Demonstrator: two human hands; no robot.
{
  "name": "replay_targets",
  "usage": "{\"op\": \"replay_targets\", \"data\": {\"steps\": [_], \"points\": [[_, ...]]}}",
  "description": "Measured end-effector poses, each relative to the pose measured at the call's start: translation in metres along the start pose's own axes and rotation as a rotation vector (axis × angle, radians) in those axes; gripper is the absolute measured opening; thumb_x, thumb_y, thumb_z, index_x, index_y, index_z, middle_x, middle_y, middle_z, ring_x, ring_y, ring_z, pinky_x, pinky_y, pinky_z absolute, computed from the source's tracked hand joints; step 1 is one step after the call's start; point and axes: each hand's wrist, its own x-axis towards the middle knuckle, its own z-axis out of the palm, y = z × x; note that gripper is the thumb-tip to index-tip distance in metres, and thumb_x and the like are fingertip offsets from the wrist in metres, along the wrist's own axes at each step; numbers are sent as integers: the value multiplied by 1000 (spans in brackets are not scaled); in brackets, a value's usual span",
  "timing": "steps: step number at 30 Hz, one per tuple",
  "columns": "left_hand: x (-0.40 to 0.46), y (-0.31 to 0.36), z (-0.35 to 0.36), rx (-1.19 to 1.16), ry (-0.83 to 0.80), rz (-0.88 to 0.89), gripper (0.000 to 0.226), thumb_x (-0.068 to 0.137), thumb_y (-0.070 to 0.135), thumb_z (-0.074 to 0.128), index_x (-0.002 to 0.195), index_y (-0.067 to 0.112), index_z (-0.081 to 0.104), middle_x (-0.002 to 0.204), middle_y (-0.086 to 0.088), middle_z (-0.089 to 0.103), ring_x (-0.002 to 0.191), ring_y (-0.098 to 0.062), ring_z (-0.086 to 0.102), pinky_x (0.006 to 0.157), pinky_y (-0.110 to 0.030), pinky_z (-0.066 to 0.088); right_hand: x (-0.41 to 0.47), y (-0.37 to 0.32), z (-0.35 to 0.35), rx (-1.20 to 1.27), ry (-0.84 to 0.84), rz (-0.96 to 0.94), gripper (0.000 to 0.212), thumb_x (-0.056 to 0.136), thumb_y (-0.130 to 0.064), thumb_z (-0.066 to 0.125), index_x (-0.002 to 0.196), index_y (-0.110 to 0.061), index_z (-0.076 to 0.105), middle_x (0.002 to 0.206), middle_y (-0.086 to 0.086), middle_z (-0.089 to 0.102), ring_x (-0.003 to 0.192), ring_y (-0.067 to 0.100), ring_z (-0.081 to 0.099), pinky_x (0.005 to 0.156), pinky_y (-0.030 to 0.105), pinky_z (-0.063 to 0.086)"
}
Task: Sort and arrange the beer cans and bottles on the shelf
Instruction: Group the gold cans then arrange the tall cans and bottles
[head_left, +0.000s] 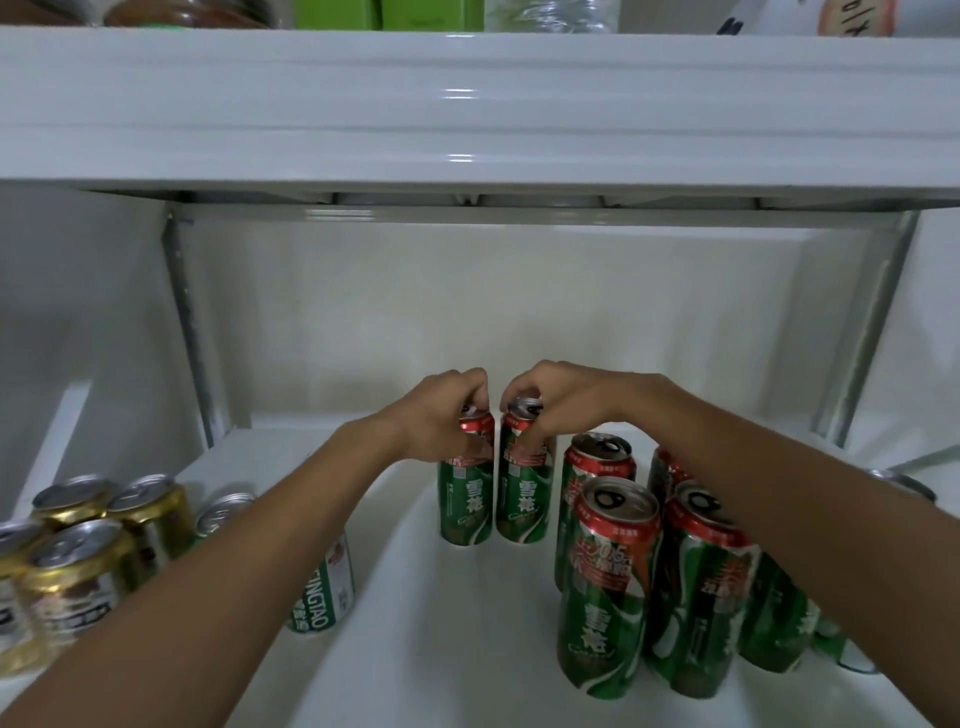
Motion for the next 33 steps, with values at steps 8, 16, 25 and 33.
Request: {"op": "replay_targets", "data": {"steps": [8, 16, 25, 33], "points": [[-10, -15, -21, -17, -93, 24, 36, 77, 8, 81, 96, 20, 52, 102, -3, 65, 95, -24, 65, 81, -48, 59, 8, -24, -1, 67, 3, 7, 60, 69, -38, 90, 123, -23, 69, 115, -8, 68, 104, 14, 66, 91, 40, 60], [-24, -30, -34, -63, -139, 61, 45, 77, 7, 81, 100, 28, 47, 104, -2, 62, 92, -22, 63, 71, -36, 57, 10, -48, 3, 110, -42, -8, 58, 71, -37, 90, 122, -23, 68, 116, -6, 67, 101, 13, 68, 82, 34, 63], [-33, -29, -36, -40, -256, 4, 75, 84, 31, 81, 144, 36, 37, 135, 5, 50, 119, -15, 58, 97, -34, 55, -14, -50, -1, 58, -145, 59, 90, 81, -58, 76, 155, -32, 33, 148, -5, 47, 133, 19, 50, 112, 39, 43], [-15, 58, -15, 38, -194, 444, 63, 95, 15, 68, 146, 47, 47, 139, 9, 52, 127, -8, 49, 107, -28, 43, -118, 21, -73, -47, -160, 268, 41, 94, -34, 67, 133, -37, 57, 120, -12, 69, 113, 6, 62, 97, 26, 50]]}}
